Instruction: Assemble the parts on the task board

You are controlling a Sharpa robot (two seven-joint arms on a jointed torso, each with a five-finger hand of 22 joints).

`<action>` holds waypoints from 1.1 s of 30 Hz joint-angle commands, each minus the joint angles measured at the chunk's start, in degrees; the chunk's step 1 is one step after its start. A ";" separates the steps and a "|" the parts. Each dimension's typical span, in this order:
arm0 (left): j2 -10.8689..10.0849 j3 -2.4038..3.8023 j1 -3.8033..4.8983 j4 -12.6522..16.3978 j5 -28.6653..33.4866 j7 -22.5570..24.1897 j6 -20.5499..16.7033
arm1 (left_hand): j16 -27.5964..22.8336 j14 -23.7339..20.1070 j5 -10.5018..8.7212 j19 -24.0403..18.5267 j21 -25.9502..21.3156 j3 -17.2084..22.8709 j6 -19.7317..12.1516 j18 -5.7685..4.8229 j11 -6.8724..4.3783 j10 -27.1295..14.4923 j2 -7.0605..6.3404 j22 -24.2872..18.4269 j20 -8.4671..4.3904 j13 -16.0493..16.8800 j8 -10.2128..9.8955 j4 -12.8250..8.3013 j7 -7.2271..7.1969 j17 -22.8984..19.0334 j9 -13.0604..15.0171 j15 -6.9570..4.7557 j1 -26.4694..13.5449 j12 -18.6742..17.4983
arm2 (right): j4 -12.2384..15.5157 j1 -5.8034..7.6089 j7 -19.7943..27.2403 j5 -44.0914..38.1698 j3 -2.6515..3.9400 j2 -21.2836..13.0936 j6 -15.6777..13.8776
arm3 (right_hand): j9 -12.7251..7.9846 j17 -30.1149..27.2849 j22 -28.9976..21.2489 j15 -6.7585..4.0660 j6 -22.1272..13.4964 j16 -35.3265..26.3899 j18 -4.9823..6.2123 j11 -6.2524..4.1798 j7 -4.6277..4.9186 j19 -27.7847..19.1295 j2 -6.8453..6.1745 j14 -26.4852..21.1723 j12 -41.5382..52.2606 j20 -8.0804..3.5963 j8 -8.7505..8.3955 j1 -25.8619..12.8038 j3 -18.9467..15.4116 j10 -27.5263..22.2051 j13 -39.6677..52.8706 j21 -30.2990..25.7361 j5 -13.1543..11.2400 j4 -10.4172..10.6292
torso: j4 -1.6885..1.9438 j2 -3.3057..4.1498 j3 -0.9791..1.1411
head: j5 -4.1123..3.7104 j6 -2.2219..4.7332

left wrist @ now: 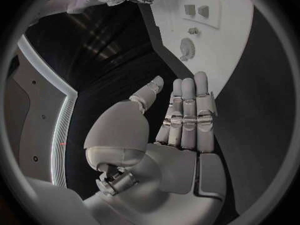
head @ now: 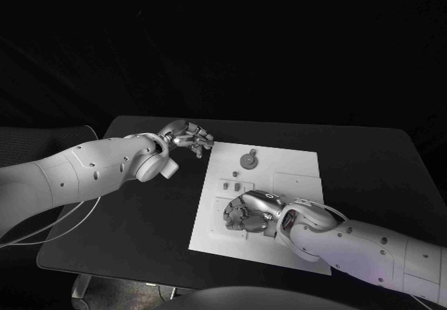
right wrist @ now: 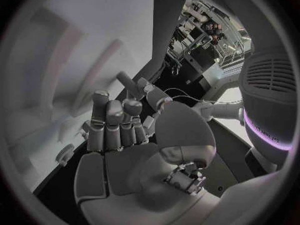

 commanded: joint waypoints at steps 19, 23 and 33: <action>-0.12 0.04 0.05 0.16 0.05 0.39 0.47 | -0.45 0.22 -0.17 0.11 -0.39 -0.30 0.00 0.61 0.14 0.37 -0.01 0.09 -0.24 0.09 0.37 -0.05 0.14 0.13 -0.10 0.38 0.60 -0.41 | 0.12 -0.24 -1.74 -1.94 -0.20 -1.45 0.72 | -0.10 0.14 0.70 -0.03 1.77 0.05 0.81 0.17 1.97 -0.32 -1.28 -0.70 -0.13 0.24 -0.24 0.36 -0.07 -0.59 0.31 -0.23 -0.50 0.06 | 0.01 0.00 -0.01 | -0.01 0.08; -0.10 0.04 0.05 0.18 0.05 0.39 0.51 | -0.46 0.22 -0.17 0.11 -0.40 -0.31 0.00 0.61 0.14 0.37 -0.01 0.09 -0.24 0.10 0.37 -0.05 0.14 0.14 -0.11 0.38 0.60 -0.42 | 0.18 -0.24 -1.60 -1.94 -0.20 -1.35 0.43 | -0.10 0.16 0.70 -0.02 1.81 0.06 0.81 0.17 1.97 -0.32 -1.15 -0.71 -0.11 0.24 -0.24 0.45 0.01 -0.61 0.34 -0.23 -0.46 0.08 | 0.01 0.00 -0.01 | -0.01 0.08; -0.11 0.04 0.05 0.14 0.05 0.40 0.52 | -0.50 0.23 -0.17 0.12 -0.42 -0.31 0.00 0.61 0.14 0.38 0.00 0.11 -0.23 0.12 0.38 -0.03 0.14 0.18 -0.12 0.38 0.60 -0.45 | 0.61 -0.24 -1.21 -1.94 -0.19 -1.21 -0.42 | -0.10 0.19 0.70 -0.01 1.95 0.13 0.81 0.16 1.96 -0.28 -0.73 -0.72 -0.05 0.24 -0.24 0.78 0.34 -0.63 0.45 -0.18 -0.41 0.08 | 0.01 0.00 -0.01 | -0.07 0.14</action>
